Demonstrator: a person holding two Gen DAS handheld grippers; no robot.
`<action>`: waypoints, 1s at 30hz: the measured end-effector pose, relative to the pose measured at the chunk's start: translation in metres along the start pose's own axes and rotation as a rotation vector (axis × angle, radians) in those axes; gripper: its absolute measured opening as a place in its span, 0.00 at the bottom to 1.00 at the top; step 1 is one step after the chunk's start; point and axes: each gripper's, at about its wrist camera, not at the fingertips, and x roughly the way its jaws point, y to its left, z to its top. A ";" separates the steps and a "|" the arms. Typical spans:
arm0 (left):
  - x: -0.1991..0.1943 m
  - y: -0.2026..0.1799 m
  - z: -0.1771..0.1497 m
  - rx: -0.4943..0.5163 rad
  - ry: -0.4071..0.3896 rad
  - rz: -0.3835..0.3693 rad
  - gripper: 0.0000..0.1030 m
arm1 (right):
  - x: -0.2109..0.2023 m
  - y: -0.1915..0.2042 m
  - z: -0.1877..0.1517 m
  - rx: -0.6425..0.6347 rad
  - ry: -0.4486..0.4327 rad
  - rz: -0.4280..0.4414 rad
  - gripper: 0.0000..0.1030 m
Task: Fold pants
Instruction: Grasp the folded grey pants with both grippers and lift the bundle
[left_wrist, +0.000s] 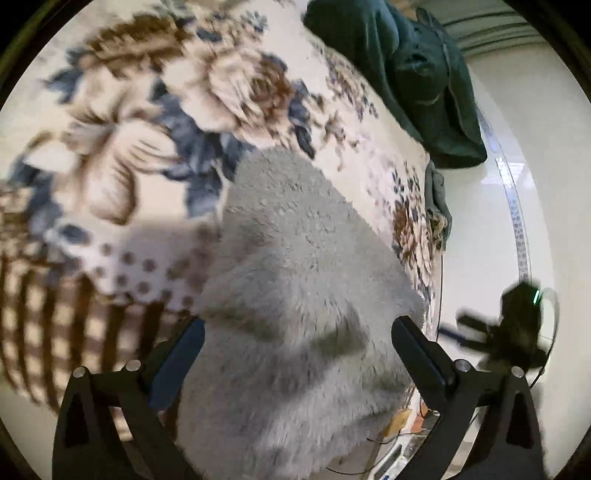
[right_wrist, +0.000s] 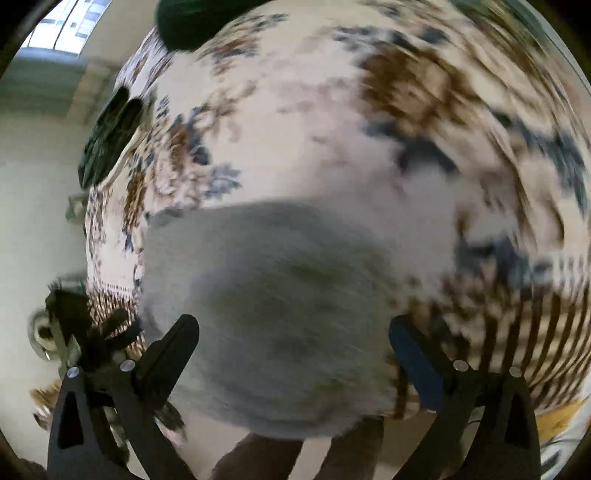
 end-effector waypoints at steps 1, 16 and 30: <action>0.008 0.002 0.000 -0.005 0.022 0.003 1.00 | 0.008 -0.021 -0.010 0.031 -0.005 0.034 1.00; 0.058 0.059 -0.001 -0.116 0.152 -0.152 0.98 | 0.124 -0.099 -0.033 0.274 0.113 0.589 1.00; -0.015 0.014 0.016 -0.032 0.046 -0.181 0.55 | 0.045 -0.004 -0.023 0.137 0.007 0.580 0.48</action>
